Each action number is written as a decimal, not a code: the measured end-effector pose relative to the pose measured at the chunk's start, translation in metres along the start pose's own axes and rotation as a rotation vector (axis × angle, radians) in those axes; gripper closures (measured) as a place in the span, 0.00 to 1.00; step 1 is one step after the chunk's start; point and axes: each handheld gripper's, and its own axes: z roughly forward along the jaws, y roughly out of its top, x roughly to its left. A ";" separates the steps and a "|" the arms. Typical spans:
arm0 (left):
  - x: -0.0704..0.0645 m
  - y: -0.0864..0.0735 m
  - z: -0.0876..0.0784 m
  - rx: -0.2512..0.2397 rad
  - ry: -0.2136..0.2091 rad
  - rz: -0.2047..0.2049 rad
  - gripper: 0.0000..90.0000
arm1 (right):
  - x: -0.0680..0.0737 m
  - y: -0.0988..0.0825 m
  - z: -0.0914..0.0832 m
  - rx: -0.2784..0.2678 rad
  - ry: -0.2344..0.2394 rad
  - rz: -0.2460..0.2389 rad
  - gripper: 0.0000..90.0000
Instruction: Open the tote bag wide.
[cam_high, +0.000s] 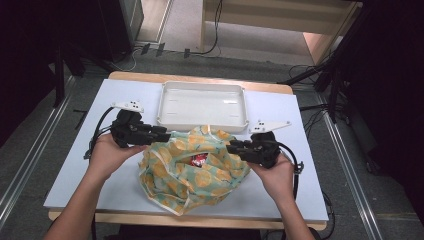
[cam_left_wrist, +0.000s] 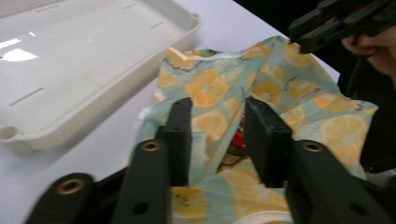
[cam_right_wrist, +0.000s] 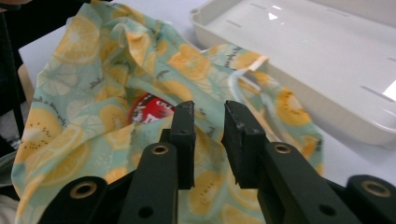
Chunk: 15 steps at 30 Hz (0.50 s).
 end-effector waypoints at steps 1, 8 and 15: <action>-0.002 -0.001 0.002 -0.004 -0.011 -0.005 0.79 | 0.002 0.000 0.004 0.009 0.011 -0.002 0.91; -0.018 -0.008 0.021 0.039 -0.035 -0.004 0.94 | 0.001 -0.006 0.030 0.084 0.048 -0.011 1.00; -0.022 -0.024 0.039 0.058 -0.037 -0.030 0.96 | -0.009 -0.009 0.049 0.117 0.027 -0.008 1.00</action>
